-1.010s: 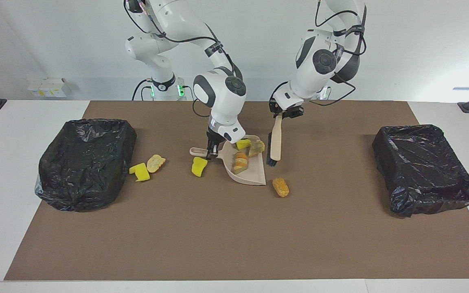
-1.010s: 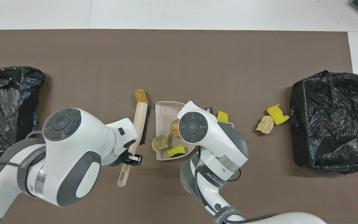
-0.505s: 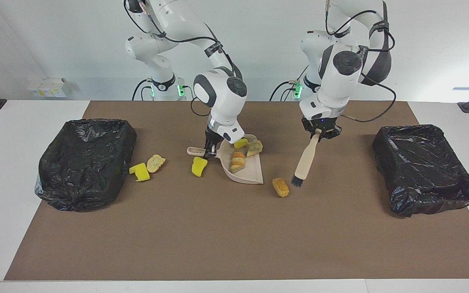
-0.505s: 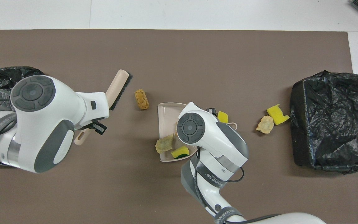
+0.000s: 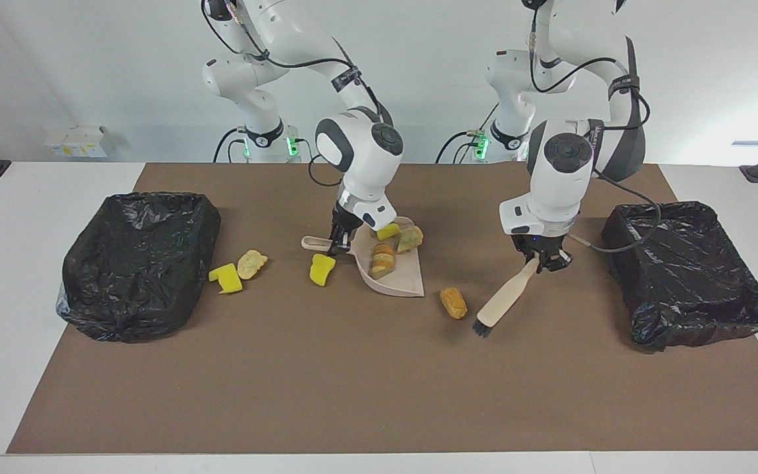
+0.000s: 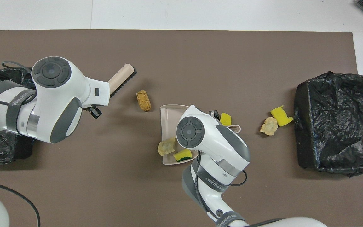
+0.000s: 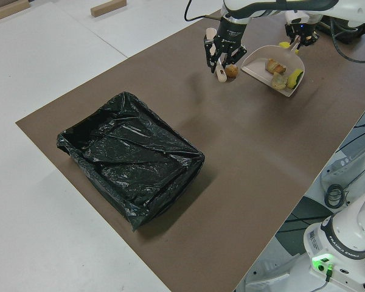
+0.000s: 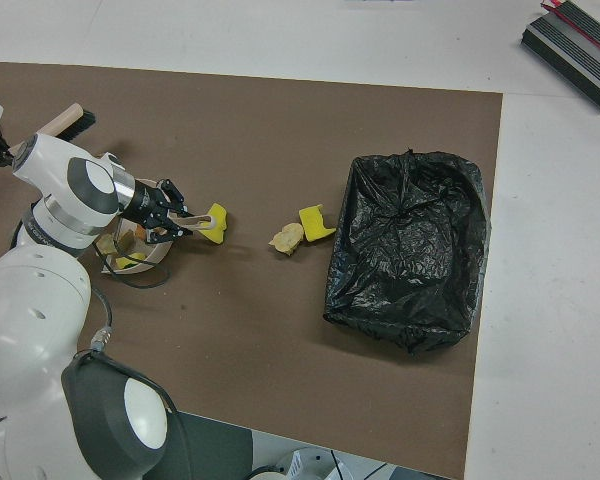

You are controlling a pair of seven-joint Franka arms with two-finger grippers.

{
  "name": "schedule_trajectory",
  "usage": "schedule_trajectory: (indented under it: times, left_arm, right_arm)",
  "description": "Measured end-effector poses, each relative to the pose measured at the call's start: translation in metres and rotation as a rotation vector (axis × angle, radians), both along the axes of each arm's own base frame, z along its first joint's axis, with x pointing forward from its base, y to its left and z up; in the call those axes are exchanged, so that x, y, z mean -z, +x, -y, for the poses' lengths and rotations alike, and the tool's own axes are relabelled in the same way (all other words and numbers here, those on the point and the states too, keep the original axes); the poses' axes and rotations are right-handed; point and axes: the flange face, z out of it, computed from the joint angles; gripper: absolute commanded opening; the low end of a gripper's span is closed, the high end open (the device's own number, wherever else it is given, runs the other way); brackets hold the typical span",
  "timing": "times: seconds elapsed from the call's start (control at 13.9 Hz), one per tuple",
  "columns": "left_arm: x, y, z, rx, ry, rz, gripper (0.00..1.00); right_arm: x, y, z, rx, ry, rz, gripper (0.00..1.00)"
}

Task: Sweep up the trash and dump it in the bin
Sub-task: 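Reach the brush to far scraps and sweep them into the dustpan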

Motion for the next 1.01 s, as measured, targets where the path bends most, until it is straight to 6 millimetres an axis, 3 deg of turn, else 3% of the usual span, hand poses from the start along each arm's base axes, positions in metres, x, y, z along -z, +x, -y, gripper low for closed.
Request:
schedule_trajectory:
  times: [0.22, 0.5, 0.72, 1.01]
  left_arm:
    - [0.025, -0.006, 0.007, 0.019, 0.010, -0.043, 0.00]
    - [0.053, -0.031, 0.013, 0.035, 0.034, -0.114, 0.00]
    - [0.054, -0.061, 0.020, 0.000, 0.063, -0.168, 0.00]
    - [0.051, -0.096, 0.045, -0.129, 0.036, -0.252, 0.00]
  right_arm:
    - [0.000, 0.000, 0.000, 0.000, 0.000, 0.000, 0.00]
    - [0.000, 0.000, 0.001, 0.002, -0.001, 0.000, 0.00]
    - [0.000, 0.000, 0.001, 0.003, -0.001, 0.000, 0.00]
    - [0.002, 0.001, 0.003, 0.005, 0.001, 0.000, 0.00]
